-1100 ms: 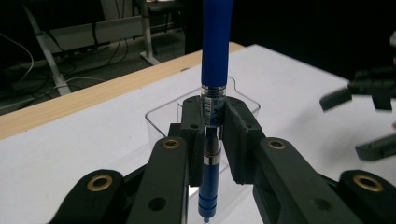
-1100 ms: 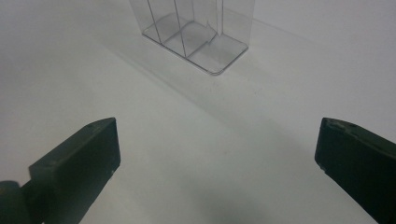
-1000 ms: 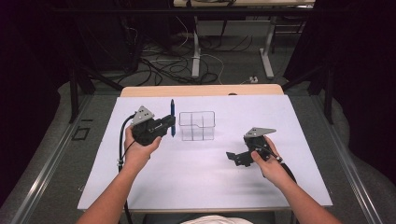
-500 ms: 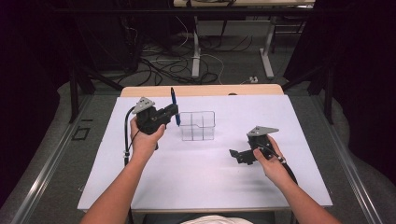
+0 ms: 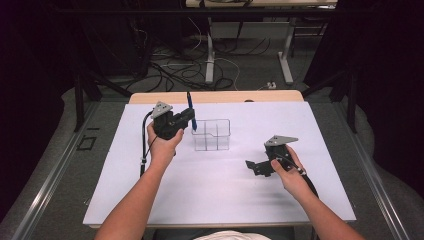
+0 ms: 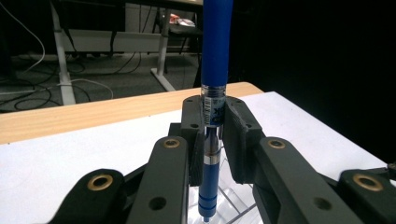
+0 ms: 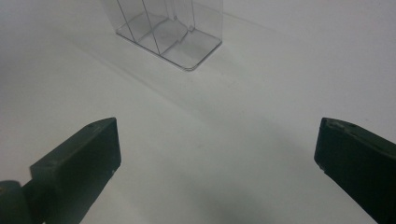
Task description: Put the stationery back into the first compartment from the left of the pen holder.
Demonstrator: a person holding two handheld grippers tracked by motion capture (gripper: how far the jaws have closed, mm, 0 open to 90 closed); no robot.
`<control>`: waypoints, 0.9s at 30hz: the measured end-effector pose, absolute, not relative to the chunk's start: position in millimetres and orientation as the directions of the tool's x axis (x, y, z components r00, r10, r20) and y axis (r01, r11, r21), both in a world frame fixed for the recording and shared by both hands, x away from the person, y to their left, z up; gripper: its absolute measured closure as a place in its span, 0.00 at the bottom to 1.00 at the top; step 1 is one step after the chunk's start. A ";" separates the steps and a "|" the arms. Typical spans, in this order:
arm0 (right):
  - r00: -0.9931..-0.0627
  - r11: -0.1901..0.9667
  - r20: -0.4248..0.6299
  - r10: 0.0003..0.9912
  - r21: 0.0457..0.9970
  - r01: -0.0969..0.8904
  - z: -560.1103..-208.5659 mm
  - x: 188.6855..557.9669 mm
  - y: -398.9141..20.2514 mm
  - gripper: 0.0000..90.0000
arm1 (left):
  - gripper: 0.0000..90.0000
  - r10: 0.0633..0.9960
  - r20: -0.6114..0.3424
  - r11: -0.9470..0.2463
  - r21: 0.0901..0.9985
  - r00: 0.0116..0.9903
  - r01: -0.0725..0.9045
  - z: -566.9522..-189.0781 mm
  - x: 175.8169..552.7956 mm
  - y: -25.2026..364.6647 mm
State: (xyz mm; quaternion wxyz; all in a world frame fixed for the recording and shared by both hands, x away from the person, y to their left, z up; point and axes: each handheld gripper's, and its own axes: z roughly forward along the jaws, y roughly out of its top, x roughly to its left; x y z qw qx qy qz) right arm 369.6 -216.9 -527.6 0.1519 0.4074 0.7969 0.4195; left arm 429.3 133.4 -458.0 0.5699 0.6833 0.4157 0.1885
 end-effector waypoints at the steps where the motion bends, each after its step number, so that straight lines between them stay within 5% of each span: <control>1: -0.625 0.321 0.095 0.775 0.792 0.519 -527.7 370.0 -217.3 0.00 | 0.88 0.784 -0.212 -0.010 0.935 0.584 0.354 -459.3 430.5 132.2; 27: -0.638 0.324 0.120 0.761 0.781 0.533 -529.4 368.4 -215.1 0.01 | 0.88 0.802 -0.142 -0.138 0.901 0.580 0.411 -485.7 437.1 109.5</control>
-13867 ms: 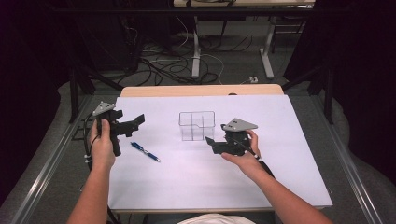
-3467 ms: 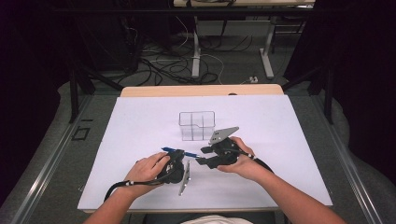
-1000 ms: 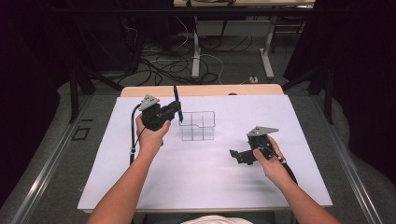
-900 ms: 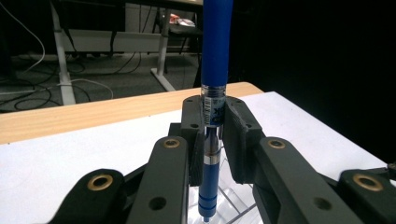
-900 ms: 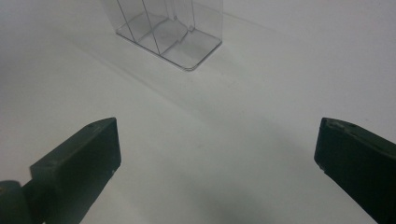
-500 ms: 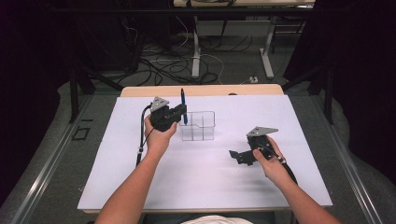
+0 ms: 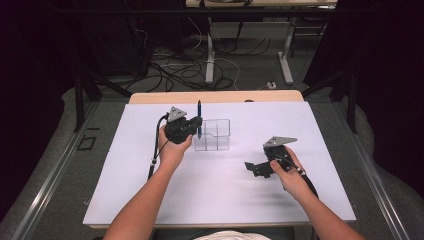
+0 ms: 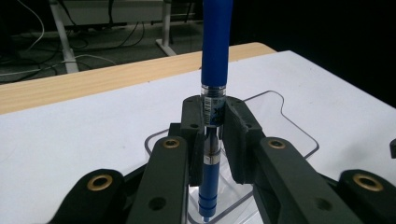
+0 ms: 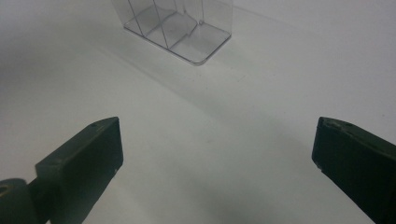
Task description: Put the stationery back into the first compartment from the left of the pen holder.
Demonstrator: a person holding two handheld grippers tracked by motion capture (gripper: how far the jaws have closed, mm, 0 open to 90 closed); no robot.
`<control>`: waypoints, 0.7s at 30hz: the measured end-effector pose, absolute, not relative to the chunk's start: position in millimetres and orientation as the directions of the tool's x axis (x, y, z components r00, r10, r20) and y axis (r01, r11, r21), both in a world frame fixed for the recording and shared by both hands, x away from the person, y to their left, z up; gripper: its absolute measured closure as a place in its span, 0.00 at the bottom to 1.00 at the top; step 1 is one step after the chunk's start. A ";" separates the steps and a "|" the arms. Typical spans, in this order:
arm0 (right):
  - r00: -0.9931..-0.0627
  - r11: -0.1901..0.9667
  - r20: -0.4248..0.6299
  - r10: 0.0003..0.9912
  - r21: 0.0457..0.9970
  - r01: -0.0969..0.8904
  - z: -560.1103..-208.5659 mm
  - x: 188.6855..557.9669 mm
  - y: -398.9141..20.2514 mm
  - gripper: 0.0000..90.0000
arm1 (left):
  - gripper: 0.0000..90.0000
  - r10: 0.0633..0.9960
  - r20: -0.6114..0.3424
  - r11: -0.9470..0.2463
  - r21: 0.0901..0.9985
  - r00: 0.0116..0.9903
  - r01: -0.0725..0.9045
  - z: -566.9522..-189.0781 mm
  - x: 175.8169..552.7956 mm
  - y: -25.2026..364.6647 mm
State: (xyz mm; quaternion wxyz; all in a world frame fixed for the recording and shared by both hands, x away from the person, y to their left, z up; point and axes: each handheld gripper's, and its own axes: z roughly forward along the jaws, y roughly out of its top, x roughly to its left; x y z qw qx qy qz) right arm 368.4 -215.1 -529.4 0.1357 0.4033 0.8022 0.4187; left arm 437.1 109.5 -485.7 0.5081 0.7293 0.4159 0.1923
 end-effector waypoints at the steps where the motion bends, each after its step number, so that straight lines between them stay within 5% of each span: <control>1: -0.639 0.324 0.120 0.760 0.782 0.533 -529.6 368.5 -214.9 0.02 | 0.88 0.803 -0.132 -0.146 0.902 0.581 0.407 -486.0 437.0 108.9; 10: -0.641 0.329 0.117 0.758 0.781 0.531 -530.3 368.5 -214.8 0.02 | 0.85 0.802 -0.111 -0.176 0.895 0.587 0.410 -484.3 434.6 108.7; 21: -0.639 0.327 0.111 0.761 0.785 0.526 -529.0 368.8 -216.6 0.03 | 0.43 0.830 -0.097 -0.129 0.924 0.550 0.359 -465.8 422.6 130.7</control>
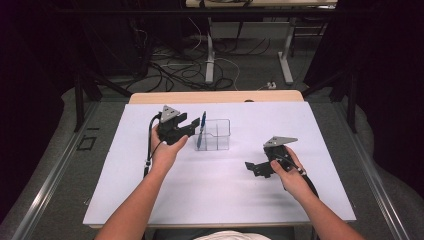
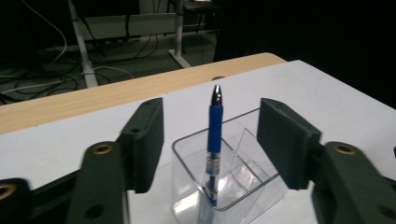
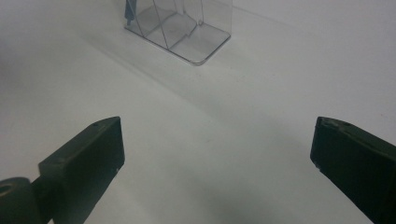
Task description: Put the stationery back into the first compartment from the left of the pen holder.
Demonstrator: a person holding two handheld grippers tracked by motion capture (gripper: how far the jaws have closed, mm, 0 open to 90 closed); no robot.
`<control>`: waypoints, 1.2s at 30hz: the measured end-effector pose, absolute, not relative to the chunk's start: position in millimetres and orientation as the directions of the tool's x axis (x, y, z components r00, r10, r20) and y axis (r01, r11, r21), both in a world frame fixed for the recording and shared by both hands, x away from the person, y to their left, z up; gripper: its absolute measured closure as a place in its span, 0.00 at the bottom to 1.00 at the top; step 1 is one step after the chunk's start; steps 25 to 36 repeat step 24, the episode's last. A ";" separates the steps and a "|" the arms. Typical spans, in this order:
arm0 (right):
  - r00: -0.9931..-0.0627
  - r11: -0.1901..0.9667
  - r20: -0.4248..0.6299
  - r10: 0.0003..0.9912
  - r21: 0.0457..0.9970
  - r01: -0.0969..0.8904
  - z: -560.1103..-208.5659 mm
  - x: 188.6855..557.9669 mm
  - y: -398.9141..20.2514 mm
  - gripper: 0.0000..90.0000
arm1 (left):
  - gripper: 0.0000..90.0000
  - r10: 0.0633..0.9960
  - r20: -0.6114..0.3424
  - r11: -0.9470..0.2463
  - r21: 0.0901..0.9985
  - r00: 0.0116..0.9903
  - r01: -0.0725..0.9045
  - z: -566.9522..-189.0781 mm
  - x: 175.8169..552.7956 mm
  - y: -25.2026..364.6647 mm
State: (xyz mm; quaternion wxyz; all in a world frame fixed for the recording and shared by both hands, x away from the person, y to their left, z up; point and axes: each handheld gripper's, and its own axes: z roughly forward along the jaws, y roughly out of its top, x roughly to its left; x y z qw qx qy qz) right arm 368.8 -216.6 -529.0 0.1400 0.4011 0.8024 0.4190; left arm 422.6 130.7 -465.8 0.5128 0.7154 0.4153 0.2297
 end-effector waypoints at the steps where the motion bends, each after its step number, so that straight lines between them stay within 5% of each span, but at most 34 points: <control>1: -0.639 0.327 0.111 0.761 0.785 0.527 -529.0 368.8 -216.6 0.03 | 0.39 0.832 -0.089 -0.133 0.926 0.548 0.353 -464.4 421.6 133.5; 5: -0.639 0.327 0.112 0.761 0.784 0.528 -528.5 368.7 -217.1 0.03 | 0.28 0.838 -0.058 -0.152 0.930 0.542 0.335 -458.9 416.6 145.9; 14: -0.624 0.316 0.108 0.774 0.788 0.528 -525.8 369.3 -220.4 0.03 | 0.27 0.826 -0.149 -0.114 0.900 0.544 0.420 -456.8 398.7 174.5; 24: -0.616 0.305 0.111 0.780 0.792 0.529 -525.9 371.5 -223.2 0.03 | 0.11 0.822 -0.168 -0.167 0.843 0.544 0.512 -468.4 382.0 195.3; 36: -0.616 0.305 0.111 0.780 0.792 0.529 -525.9 371.5 -223.2 0.03 | 0.11 0.822 -0.168 -0.167 0.843 0.544 0.512 -468.4 382.0 195.3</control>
